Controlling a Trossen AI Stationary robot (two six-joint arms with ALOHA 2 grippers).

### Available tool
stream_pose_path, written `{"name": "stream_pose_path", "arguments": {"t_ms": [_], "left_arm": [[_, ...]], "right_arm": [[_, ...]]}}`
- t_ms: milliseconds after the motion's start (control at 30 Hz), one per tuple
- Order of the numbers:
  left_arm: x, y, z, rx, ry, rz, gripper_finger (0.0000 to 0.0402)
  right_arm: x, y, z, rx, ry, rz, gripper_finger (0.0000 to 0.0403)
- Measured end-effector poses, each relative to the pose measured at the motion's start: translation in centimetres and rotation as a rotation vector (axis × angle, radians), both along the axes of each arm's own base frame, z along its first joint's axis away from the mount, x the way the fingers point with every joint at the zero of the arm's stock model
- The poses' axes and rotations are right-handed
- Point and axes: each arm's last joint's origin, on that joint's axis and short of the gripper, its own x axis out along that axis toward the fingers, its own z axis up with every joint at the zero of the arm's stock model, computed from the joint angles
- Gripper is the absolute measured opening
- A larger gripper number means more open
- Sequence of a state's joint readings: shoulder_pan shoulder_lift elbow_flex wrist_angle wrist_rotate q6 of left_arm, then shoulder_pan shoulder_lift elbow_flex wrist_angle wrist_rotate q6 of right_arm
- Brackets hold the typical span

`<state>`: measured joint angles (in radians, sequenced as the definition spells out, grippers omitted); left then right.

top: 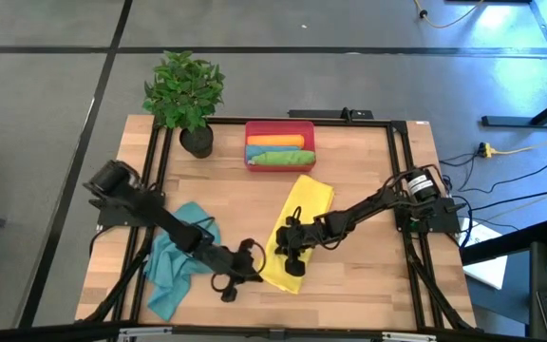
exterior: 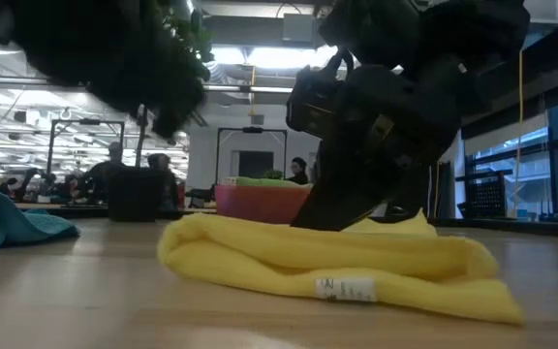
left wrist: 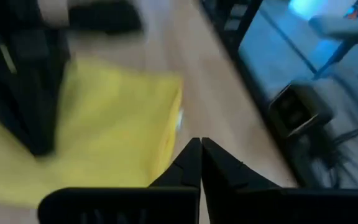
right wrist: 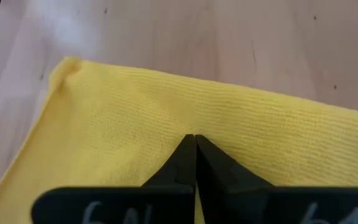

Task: Roll microfiber towels into tight, uniform cylinder then place into a basket
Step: Fold the yellow towel

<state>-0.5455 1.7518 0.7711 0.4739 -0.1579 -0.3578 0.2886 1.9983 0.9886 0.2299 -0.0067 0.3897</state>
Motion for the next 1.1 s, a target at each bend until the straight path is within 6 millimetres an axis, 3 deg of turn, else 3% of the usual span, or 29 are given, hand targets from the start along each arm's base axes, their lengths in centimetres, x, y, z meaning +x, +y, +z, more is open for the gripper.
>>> {"name": "stream_pose_path", "arguments": {"t_ms": [233, 367, 533, 800, 1100], "left_arm": [[-1.2, 0.7, 4.8, 0.204, -0.2, 0.031, 0.0003], [-1.5, 3.2, 9.2, 0.364, -0.393, 0.135, 0.0001], [-2.3, 6.5, 12.8, 0.346, -0.477, 0.24, 0.0004], [-1.7, 6.8, 11.1, 0.319, -0.363, 0.181, 0.0003], [-1.4, 6.7, 10.3, 0.331, -0.33, 0.18, 0.0004]], "right_arm": [[-0.1, 0.0, 0.3, 0.001, -0.002, 0.009, 0.0012], [0.0, 0.0, 0.3, 0.015, -0.006, 0.007, 0.0031], [0.2, 0.2, 0.7, 0.113, 0.007, 0.043, 0.0062], [0.1, 0.6, 2.7, 0.204, -0.025, 0.151, 0.0087], [-0.9, 2.9, 5.5, 0.031, -0.177, 0.259, 0.0088]]}}
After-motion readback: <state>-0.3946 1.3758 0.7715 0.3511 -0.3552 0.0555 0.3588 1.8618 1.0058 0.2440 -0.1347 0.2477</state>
